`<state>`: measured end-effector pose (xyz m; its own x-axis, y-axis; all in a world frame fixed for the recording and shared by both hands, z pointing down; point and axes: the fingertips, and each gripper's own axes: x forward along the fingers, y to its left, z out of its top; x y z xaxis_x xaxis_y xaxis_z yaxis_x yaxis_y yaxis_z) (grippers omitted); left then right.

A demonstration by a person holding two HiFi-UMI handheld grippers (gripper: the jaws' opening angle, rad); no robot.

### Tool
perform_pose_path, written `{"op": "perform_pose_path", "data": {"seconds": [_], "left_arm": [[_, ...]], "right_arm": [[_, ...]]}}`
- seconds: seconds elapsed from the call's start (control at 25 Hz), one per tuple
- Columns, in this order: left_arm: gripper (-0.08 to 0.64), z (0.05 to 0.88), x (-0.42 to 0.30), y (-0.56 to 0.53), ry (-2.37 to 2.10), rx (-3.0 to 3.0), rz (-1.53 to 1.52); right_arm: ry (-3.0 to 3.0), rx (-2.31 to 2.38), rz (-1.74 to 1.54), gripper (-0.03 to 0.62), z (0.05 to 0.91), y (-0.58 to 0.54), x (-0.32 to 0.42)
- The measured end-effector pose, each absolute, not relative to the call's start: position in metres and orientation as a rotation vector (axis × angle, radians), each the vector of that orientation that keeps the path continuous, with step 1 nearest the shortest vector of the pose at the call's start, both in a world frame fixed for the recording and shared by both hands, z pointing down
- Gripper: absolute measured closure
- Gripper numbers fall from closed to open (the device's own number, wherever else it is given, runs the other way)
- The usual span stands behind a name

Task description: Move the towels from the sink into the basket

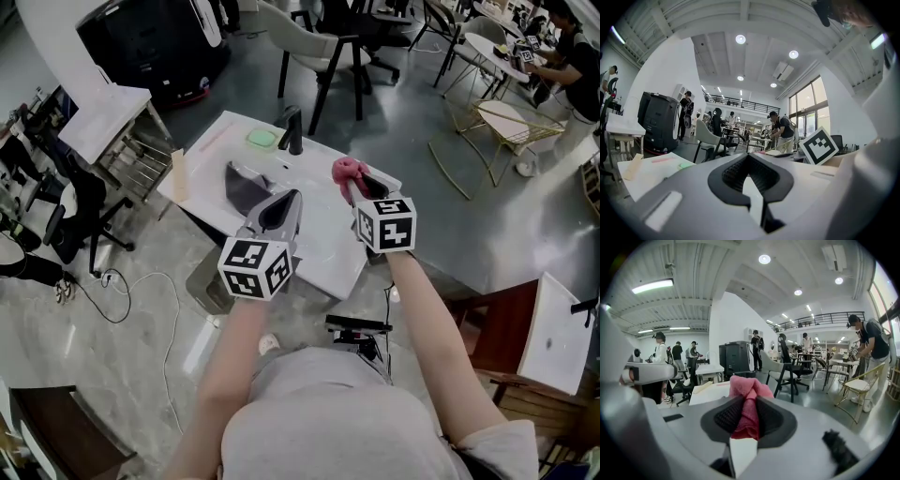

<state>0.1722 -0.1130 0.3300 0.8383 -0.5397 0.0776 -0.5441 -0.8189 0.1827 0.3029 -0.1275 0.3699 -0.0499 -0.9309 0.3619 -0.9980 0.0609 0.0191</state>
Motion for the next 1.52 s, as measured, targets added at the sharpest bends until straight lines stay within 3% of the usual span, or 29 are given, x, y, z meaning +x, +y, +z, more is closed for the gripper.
{"op": "perform_pose_path", "data": {"seconds": [1.52], "left_arm": [[0.557, 0.336, 0.028, -0.151, -1.056, 2.662, -0.056]], "right_arm": [[-2.448, 1.726, 0.251, 0.495, 0.342, -0.141, 0.118]]}}
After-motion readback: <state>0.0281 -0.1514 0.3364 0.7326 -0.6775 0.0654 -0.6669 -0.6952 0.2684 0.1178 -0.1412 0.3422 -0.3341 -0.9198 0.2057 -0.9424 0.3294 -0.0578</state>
